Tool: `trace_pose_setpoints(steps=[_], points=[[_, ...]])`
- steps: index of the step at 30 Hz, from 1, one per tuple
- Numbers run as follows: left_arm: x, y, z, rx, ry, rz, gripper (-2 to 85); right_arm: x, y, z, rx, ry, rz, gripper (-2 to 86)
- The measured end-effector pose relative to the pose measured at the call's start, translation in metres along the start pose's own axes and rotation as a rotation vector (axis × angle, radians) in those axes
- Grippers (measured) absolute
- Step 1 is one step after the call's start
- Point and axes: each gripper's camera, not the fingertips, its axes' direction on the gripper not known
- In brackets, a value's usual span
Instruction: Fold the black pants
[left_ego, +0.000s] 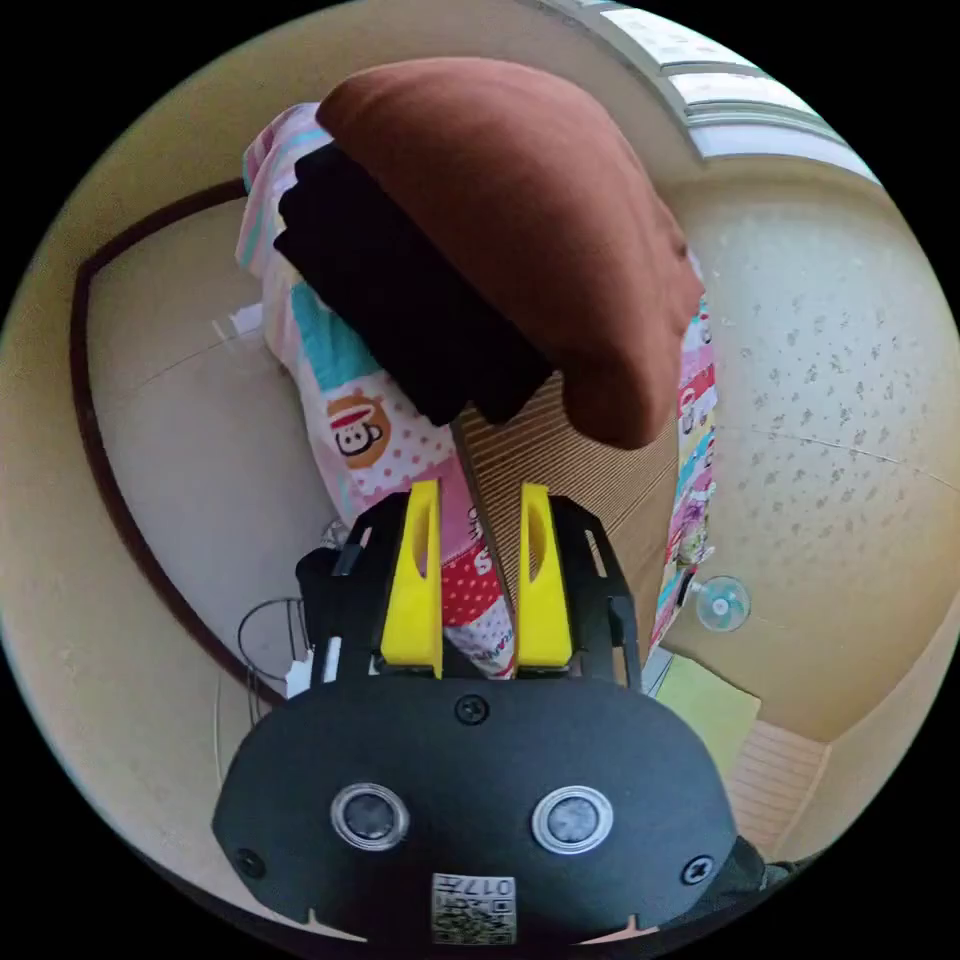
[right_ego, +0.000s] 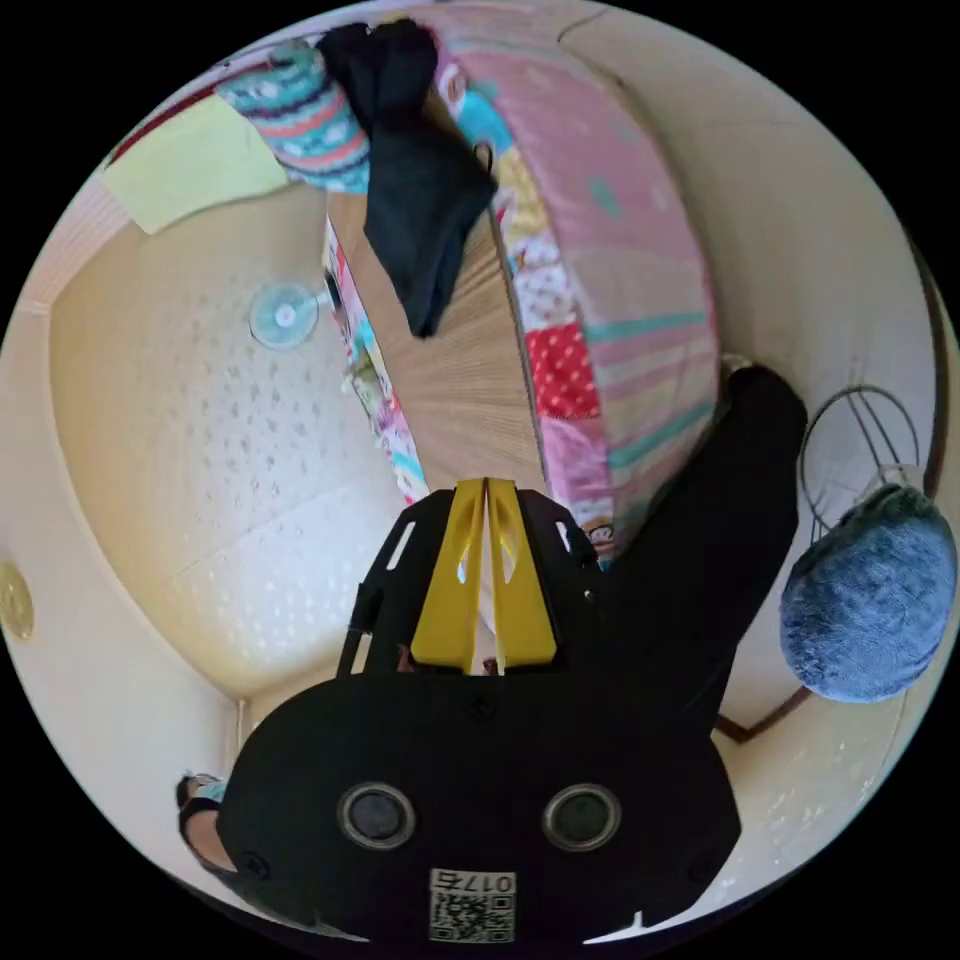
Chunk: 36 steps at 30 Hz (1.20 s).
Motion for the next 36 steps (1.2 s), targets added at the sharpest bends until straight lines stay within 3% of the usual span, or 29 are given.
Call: trace_pose_setpoints(steps=[5,7,10,14,19,28,36], points=[[-0.027,0.005,0.050,-0.229,-0.071,-0.140,-0.1,0.068,0.055,0.011,0.040,0.105,0.221,0.7],[-0.023,0.009,0.061,-0.257,-0.206,-0.188,-0.7,0.096,0.063,0.017,0.197,-0.233,0.352,0.8],[0.001,0.014,0.078,-0.254,-0.187,-0.171,-0.9,0.088,0.051,0.030,0.394,-0.501,0.335,0.9],[0.049,0.021,0.113,-0.314,-0.131,-0.045,-1.0,0.050,0.000,0.061,0.250,-0.462,0.216,1.8],[0.109,0.051,0.142,-0.216,-0.216,0.130,-1.0,0.002,-0.068,0.094,0.106,-0.380,0.186,5.9],[0.111,0.144,0.215,-0.156,0.066,0.026,-1.0,-0.001,-0.134,0.088,0.190,-0.378,0.307,10.7],[0.102,0.211,0.265,-0.168,-0.016,0.086,-1.0,0.049,-0.153,0.065,0.221,-0.362,0.434,9.2]])
